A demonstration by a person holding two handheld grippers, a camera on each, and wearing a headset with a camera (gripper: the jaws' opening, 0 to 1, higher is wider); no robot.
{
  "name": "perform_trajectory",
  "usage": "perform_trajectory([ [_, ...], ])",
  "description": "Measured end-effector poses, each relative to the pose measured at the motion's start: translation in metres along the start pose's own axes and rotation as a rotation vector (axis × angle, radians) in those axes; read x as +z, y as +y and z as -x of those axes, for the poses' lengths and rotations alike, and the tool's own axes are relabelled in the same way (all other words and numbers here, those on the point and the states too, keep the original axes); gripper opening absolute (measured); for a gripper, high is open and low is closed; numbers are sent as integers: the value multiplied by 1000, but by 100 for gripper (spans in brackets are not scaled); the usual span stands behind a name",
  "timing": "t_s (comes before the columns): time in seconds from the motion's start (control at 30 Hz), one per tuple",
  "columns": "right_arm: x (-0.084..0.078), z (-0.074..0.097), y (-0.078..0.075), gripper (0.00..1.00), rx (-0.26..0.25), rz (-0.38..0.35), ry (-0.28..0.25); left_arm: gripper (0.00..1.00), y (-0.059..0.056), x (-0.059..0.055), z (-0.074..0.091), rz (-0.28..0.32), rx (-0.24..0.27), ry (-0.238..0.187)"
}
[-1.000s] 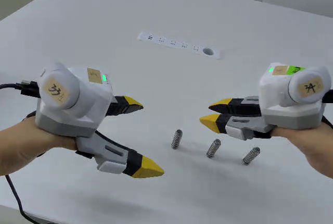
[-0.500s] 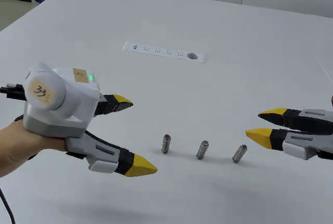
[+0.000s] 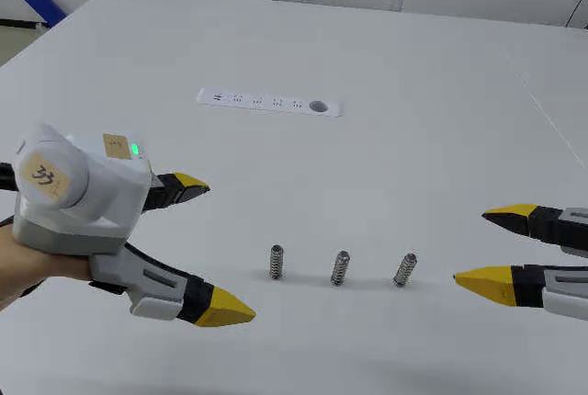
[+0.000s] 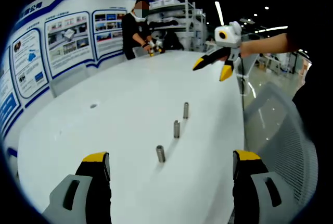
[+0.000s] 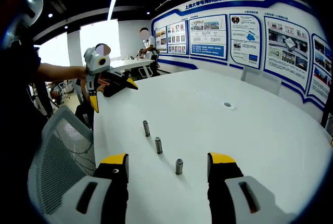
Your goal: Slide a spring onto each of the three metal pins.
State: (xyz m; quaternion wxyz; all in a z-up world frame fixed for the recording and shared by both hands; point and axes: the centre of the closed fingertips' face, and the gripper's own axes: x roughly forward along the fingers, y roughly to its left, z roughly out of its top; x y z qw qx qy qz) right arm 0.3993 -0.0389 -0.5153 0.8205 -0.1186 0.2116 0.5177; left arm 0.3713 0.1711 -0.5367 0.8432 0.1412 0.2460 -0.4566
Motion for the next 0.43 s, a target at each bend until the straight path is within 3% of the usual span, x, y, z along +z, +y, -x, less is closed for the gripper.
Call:
perform_trajectory([
  [0.17, 4, 1, 7, 74, 30, 23, -8, 100, -2, 1, 2, 6, -1, -3],
  [0.43, -3, -4, 14, 87, 44, 104, 61, 100, -2, 2, 4, 2, 7, -5],
])
